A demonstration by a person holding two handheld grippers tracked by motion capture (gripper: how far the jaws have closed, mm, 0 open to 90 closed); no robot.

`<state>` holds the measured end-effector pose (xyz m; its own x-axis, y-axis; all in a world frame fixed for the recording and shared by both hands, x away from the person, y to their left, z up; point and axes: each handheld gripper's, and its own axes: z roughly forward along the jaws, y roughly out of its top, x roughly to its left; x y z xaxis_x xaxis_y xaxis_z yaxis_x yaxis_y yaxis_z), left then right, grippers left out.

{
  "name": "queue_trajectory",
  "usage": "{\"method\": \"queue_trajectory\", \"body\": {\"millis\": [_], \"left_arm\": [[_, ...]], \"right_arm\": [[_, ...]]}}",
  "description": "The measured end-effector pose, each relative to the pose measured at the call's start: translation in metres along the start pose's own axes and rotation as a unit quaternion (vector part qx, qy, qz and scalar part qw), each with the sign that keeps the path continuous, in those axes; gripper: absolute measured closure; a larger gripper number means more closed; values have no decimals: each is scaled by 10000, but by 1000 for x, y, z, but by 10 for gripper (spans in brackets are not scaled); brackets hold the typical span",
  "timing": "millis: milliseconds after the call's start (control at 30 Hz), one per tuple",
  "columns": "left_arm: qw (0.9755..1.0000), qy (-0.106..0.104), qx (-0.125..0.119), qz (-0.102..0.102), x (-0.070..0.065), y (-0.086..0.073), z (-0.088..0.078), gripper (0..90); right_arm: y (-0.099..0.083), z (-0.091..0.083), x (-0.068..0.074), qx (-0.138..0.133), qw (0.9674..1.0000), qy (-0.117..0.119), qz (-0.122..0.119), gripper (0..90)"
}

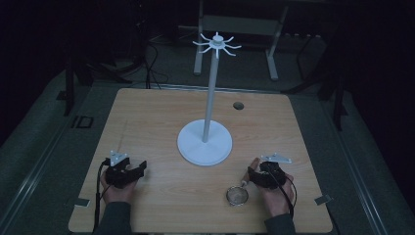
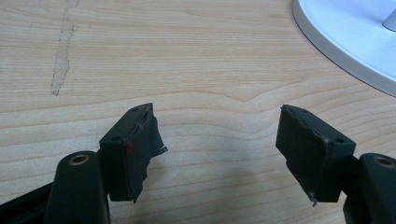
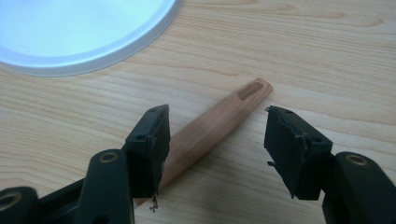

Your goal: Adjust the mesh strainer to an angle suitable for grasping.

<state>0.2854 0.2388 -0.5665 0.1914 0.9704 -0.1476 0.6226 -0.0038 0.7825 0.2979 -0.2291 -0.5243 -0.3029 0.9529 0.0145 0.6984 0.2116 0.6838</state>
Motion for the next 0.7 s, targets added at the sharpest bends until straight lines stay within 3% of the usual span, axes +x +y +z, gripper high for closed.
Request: {"method": "queue_trajectory", "body": {"millis": [300, 567, 700], "left_arm": [[10000, 6, 12, 2, 0, 0, 0, 292], [10000, 5, 10, 10, 0, 0, 0, 292], [10000, -2, 12, -4, 0, 0, 0, 292]], "right_arm": [[-2, 3, 13, 262, 9995, 177, -55, 411], [-6, 11, 24, 615, 9975, 247, -248, 402], [-1, 10, 22, 708, 9966, 240, -343, 480]]}}
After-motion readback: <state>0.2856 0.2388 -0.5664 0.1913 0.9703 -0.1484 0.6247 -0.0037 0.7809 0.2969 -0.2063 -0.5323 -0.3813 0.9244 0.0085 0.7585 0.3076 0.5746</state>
